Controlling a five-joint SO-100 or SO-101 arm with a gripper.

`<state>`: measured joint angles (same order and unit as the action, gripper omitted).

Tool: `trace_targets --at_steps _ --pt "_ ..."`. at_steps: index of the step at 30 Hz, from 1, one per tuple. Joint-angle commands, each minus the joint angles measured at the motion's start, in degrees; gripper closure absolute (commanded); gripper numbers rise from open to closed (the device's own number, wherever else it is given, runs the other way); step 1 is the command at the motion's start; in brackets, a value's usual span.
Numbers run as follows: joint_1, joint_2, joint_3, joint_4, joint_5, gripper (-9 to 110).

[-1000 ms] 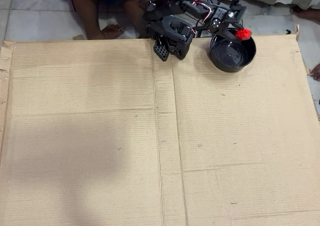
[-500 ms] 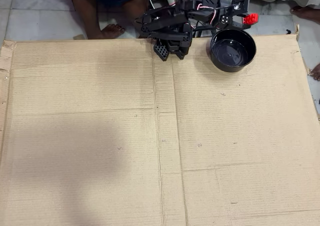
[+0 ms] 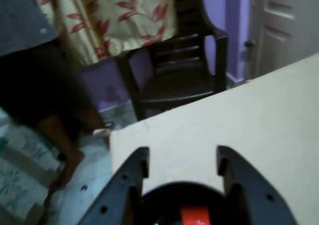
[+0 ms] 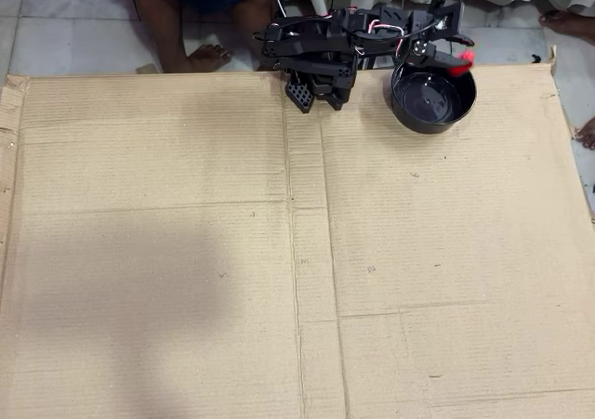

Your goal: Grasp a lego block and put it in the bin.

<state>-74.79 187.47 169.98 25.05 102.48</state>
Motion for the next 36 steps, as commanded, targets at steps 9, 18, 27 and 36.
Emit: trace_targets --at_steps 9,18,27,36 --pt "7.6 0.3 -0.2 -0.6 0.4 85" --pt "20.8 -0.2 0.1 -0.4 0.4 86" --pt "40.1 0.3 5.5 -1.1 0.4 86" --pt "56.3 0.3 11.3 -1.1 0.4 86"
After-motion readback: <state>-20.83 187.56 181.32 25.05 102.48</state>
